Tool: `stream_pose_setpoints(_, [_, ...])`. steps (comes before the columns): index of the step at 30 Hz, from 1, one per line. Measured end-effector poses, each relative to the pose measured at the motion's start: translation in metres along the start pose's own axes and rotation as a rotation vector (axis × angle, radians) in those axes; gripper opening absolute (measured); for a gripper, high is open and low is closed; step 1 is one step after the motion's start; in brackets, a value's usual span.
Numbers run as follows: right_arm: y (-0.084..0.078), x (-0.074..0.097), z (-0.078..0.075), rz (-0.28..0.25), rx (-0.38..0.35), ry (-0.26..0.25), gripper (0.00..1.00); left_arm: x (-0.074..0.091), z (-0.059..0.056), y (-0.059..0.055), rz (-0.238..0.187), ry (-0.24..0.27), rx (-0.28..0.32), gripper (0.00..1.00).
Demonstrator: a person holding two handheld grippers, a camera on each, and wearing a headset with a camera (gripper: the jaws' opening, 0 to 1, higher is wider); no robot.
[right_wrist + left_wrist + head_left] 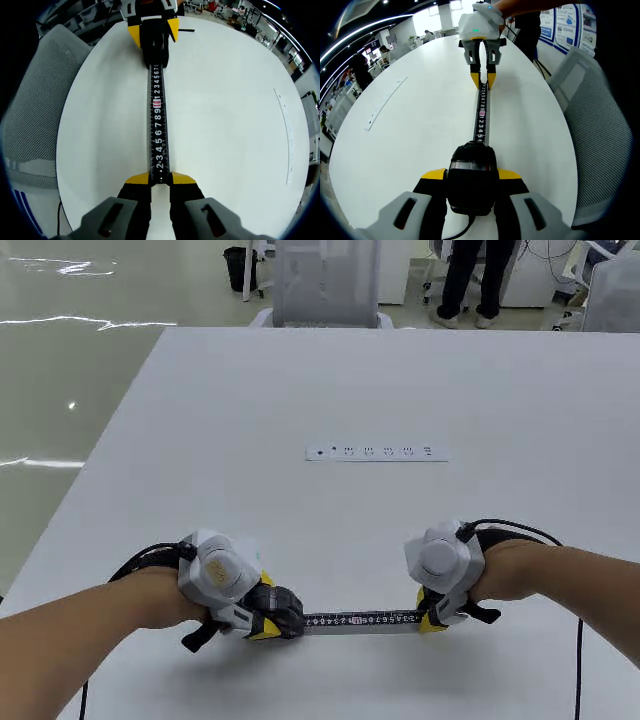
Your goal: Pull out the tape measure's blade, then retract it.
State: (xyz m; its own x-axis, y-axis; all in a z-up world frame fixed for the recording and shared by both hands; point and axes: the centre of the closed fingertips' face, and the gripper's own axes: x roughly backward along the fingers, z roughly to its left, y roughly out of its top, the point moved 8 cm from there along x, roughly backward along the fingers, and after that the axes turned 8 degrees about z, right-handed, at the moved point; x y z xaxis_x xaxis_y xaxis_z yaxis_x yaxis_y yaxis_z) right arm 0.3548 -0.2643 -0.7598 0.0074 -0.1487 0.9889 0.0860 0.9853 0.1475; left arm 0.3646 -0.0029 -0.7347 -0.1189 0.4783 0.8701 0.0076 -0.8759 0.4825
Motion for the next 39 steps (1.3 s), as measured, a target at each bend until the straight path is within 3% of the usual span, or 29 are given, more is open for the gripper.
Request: stream_pose_setpoints(39, [-0.037,0.006,0.003,0.031,-0.033,-0.014,0.13,0.000,-0.002,-0.001,-0.004,0.001,0.003,0.31])
